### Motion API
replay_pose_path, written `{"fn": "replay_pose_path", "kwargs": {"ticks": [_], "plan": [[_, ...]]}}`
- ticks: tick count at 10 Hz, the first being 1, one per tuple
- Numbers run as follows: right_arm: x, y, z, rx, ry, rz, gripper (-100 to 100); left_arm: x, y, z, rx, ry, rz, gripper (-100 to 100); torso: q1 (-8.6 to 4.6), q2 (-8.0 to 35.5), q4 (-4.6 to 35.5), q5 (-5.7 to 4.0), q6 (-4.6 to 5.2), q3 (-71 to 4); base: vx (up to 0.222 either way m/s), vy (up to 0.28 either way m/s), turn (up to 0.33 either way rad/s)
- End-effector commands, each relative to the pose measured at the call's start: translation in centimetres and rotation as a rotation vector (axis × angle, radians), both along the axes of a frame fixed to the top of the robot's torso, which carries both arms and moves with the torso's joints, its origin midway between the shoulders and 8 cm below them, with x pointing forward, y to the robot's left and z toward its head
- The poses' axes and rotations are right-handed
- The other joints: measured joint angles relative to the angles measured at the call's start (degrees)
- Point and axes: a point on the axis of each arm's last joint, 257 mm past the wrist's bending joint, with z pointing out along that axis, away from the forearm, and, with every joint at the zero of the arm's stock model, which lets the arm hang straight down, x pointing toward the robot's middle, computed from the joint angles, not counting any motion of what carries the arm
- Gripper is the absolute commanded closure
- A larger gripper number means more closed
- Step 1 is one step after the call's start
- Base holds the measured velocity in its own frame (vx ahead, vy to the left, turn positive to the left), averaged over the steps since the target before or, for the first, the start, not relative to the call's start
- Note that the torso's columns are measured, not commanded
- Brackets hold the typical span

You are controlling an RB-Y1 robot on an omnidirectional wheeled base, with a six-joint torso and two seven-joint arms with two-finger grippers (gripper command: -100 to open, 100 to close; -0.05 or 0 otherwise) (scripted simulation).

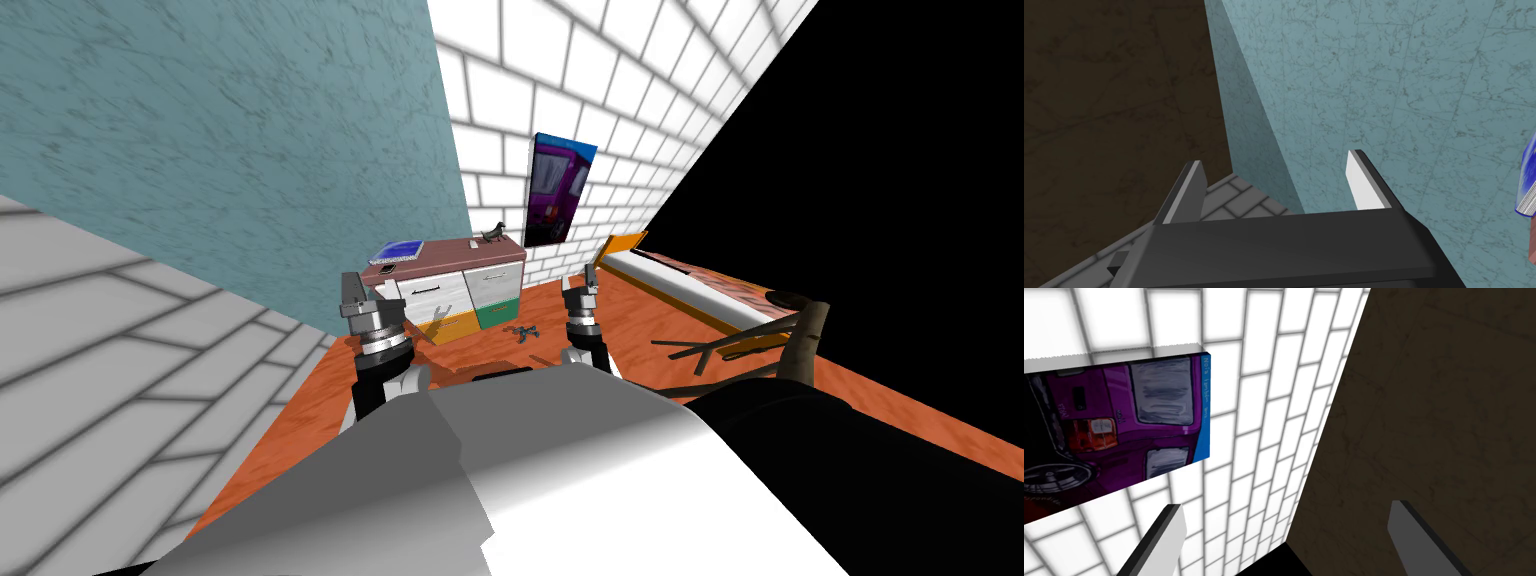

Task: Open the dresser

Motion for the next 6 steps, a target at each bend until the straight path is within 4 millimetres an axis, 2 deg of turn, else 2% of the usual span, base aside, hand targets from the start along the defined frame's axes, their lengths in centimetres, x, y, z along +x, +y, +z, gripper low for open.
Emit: {"fn": "replay_pose_path", "kwargs": {"ticks": [1,6], "plan": [[0.0,0.0,0.0,0.0,0.0,0.0,0,0.0,0.0,0.0,0.0,0.0,0.0,0,0.0,2.32,2.35,0.0,0.0,-4.67,0.0,0.0,0.0],[-0.01,0.0,0.01,0.0,0.0,0.0,0,-0.01,0.0,0.01,0.0,0.0,0.0,0,0.0,22.69,22.68,0.0,0.0,-45.36,0.0,0.0,0.0]]}}
